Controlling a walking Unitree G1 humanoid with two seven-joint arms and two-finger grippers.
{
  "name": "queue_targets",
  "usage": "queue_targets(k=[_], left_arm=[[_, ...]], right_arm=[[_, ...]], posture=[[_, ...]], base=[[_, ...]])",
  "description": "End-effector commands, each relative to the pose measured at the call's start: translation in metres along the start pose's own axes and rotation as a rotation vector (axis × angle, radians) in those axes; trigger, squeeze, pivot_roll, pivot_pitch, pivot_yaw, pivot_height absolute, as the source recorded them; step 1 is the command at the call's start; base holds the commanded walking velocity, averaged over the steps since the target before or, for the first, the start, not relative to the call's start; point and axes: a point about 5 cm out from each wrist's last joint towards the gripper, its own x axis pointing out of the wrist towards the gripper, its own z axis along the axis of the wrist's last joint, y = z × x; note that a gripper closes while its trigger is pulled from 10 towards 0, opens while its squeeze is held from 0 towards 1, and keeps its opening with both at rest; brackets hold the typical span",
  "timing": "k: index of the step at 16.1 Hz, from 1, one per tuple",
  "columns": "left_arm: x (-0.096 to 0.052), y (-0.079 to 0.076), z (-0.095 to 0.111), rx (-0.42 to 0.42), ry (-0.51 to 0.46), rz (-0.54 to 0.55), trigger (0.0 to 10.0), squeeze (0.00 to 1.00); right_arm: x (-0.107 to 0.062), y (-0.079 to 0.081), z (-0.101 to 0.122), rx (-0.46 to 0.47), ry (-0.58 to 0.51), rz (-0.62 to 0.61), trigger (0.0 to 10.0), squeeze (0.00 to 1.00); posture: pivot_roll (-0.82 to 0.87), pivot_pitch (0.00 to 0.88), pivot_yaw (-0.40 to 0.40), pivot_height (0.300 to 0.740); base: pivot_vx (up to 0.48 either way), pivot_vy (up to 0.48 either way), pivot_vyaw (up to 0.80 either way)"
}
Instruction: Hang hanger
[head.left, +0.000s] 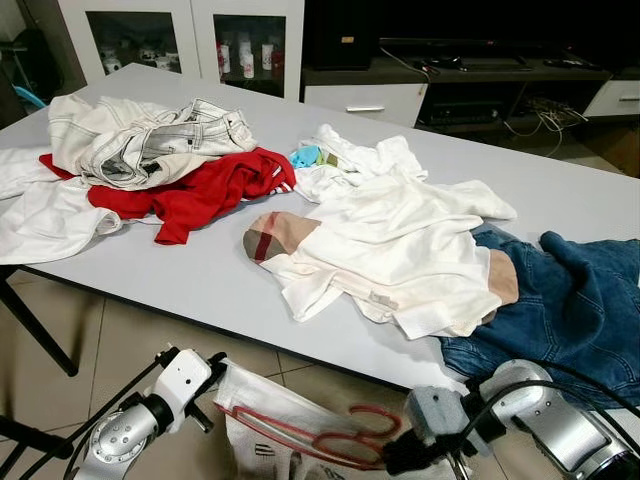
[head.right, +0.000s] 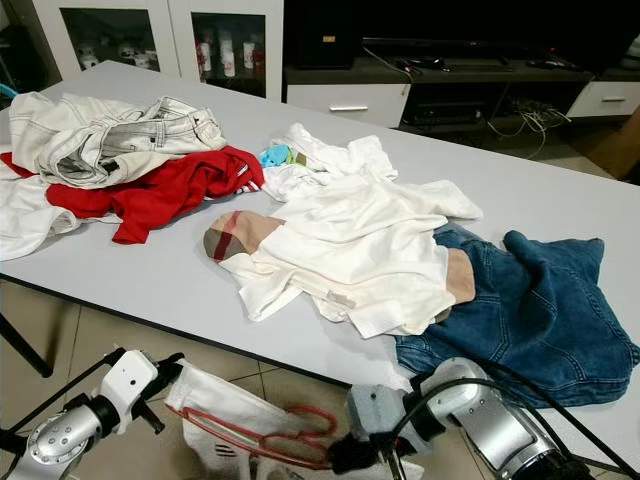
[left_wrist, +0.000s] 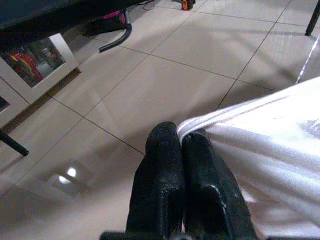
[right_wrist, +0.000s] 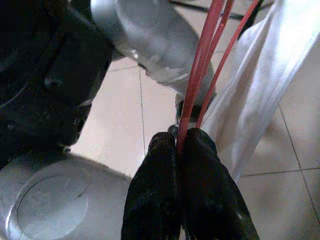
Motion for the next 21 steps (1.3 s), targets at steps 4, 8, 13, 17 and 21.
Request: queue_targets(k=[4, 8, 13, 17, 21], left_arm=[[0.001, -0.003, -0.001, -0.043, -0.008, 0.011, 0.0, 0.00], [0.000, -0.002, -0.001, -0.046, -0.012, 0.012, 0.0, 0.00], [0.001, 0.000, 0.003, 0.017, -0.022, -0.030, 0.0, 0.00], [-0.001, 0.003, 0.004, 0.057, -0.021, -0.054, 0.0, 0.00], [-0.008, 0.002, -0.003, 0.099, 0.015, -0.069, 0.0, 0.00]], right_arm=[[-0.021, -0.011, 0.006, 0.030, -0.100, -0.121, 0.0, 0.00], [-0.035, -0.012, 0.006, 0.071, -0.152, -0.152, 0.0, 0.00], [-0.016, 0.011, -0.002, 0.018, -0.060, -0.017, 0.0, 0.00], [-0.013, 0.016, 0.004, -0.023, -0.070, 0.005, 0.0, 0.00], [-0.028, 0.015, 0.015, 0.016, -0.160, 0.000, 0.0, 0.00]], posture=[[0.03, 0.000, -0.052, 0.740], [0.03, 0.000, -0.052, 0.740], [0.02, 0.000, -0.043, 0.740], [0.02, 0.000, -0.037, 0.740], [0.02, 0.000, -0.037, 0.740]], base=[[0.000, 0.000, 0.00], [0.000, 0.000, 0.00], [0.000, 0.000, 0.00], [0.000, 0.000, 0.00], [0.000, 0.000, 0.00]])
